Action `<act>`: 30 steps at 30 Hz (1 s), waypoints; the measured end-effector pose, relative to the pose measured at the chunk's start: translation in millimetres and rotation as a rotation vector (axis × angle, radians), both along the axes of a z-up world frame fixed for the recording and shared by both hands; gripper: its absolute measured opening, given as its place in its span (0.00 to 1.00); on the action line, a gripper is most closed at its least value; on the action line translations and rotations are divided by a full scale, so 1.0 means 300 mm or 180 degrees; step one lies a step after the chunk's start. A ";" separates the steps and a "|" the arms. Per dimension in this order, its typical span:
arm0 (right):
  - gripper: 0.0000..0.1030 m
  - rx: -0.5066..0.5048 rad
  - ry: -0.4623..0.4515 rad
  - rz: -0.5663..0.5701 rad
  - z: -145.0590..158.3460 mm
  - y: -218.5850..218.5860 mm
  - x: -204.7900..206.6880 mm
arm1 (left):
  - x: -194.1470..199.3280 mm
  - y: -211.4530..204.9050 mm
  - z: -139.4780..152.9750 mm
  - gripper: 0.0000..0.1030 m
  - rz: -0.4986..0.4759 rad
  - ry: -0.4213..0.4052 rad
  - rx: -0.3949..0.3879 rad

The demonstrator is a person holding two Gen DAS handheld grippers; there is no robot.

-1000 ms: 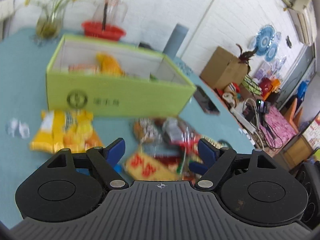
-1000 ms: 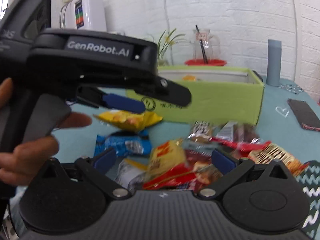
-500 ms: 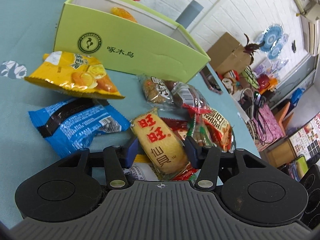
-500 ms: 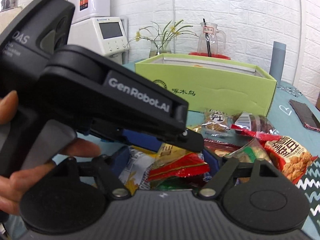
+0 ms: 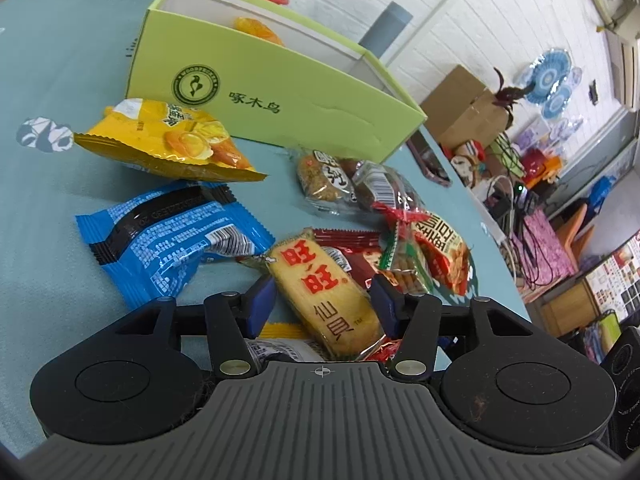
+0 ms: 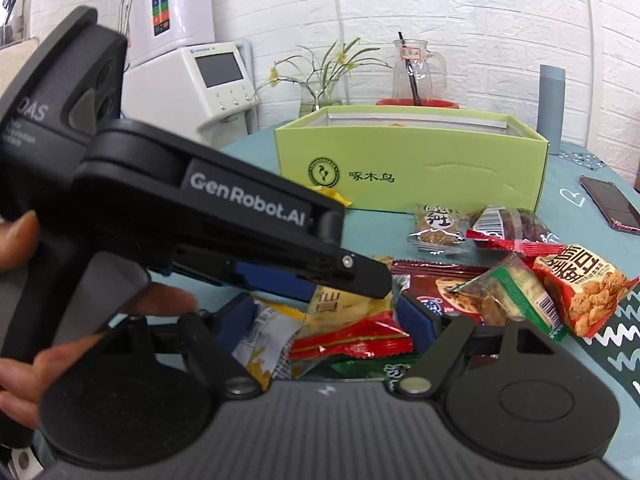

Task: Organize snacks
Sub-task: 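Grasp the yellow Wangwang rice cracker pack with the left gripper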

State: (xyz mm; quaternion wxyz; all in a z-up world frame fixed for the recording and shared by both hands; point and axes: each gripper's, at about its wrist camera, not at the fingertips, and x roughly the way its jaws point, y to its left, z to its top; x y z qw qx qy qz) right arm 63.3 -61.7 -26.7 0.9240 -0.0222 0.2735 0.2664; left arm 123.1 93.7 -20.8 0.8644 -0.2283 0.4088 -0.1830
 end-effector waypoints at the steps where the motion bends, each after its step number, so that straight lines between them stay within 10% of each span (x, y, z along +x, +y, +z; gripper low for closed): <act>1: 0.77 0.0015 0.0014 0.0002 -0.002 0.000 0.005 | 0.003 0.002 -0.002 0.34 0.0016 0.0012 -0.0010; 30: 0.77 0.0648 0.0550 0.0025 -0.005 -0.086 0.143 | 0.071 0.024 -0.034 0.30 0.0015 0.0146 -0.0153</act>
